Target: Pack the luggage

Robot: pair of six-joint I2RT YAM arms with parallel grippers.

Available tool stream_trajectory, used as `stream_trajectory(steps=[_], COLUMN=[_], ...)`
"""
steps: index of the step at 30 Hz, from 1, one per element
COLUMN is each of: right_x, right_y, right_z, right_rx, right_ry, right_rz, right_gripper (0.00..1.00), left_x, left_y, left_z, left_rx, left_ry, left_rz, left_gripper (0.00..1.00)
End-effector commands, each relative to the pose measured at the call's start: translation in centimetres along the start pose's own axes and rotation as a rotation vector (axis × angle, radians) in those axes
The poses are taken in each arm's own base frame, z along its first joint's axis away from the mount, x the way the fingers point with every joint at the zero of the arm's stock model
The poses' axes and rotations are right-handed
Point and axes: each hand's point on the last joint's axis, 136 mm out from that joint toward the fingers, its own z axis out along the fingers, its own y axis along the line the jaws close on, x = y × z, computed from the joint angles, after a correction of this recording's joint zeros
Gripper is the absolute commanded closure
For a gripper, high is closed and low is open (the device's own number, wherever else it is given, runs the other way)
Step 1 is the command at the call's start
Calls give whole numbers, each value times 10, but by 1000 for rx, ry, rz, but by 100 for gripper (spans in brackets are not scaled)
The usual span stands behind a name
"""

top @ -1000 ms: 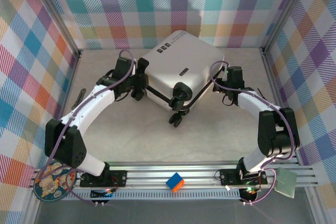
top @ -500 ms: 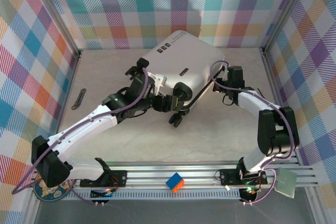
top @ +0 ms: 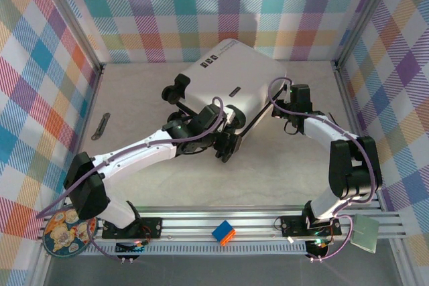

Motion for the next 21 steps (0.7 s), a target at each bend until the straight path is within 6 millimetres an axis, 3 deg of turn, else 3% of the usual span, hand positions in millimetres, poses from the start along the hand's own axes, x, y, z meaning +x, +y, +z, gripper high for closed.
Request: stream_trajectory(steps=[1,12,21], right_x=[-16,-26,-56], right_y=[5,-5,-46], right_z=[-2,0,5], right_rx=[-25,-5,70], right_ry=[-35,-41,-58], right_rz=[-3,13,88], right_gripper=[100,100,100], left_x=[-9,-5,7], left_y=[-3,-1,-1], left_z=[1,9,0], left_rx=[-21,-34,-10], left_ry=[-13,-14,-31], left_rz=[22,54,77], left_gripper=[20,56,61])
